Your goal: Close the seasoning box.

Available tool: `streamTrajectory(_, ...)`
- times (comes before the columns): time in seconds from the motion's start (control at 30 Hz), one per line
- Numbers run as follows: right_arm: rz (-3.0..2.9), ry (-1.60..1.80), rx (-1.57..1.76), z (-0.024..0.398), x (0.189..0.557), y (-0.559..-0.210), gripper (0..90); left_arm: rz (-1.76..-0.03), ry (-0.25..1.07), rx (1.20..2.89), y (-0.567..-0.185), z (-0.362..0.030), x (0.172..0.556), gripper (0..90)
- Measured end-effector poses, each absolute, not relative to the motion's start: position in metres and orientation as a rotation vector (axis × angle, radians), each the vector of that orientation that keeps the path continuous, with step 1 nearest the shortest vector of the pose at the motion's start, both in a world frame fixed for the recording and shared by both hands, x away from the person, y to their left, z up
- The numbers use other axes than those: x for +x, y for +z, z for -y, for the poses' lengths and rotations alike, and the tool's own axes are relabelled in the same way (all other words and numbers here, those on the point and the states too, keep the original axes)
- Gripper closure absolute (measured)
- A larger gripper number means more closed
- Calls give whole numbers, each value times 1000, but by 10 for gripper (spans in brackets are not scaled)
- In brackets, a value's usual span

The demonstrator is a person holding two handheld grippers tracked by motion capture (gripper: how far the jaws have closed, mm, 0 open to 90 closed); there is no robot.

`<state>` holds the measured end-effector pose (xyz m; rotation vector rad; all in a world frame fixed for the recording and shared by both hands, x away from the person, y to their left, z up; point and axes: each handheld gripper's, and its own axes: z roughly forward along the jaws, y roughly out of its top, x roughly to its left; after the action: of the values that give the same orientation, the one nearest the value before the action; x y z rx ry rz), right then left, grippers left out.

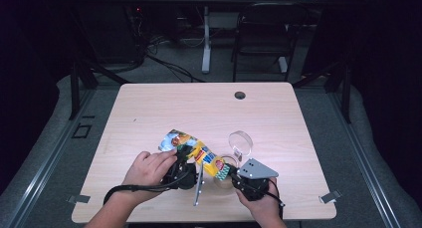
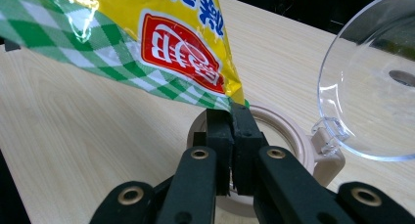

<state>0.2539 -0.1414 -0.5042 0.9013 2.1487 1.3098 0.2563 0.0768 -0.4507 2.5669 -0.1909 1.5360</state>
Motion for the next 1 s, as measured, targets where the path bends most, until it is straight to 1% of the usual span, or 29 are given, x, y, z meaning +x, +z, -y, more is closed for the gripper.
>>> streamTrajectory(0.23, -2146, 1301, 900, 140, 255, -505, 886, 153, 1514, 2554, -456, -81, 257, 864)
streamTrajectory(0.43, -2129, 1314, 902, 140, 256, -504, 883, 77, 1462, 2533, -463, -87, 256, 864)
streamTrajectory(1.0, -2100, 1327, 905, 140, 257, -502, 884, -1, 1376, 2518, -476, -92, 258, 863)
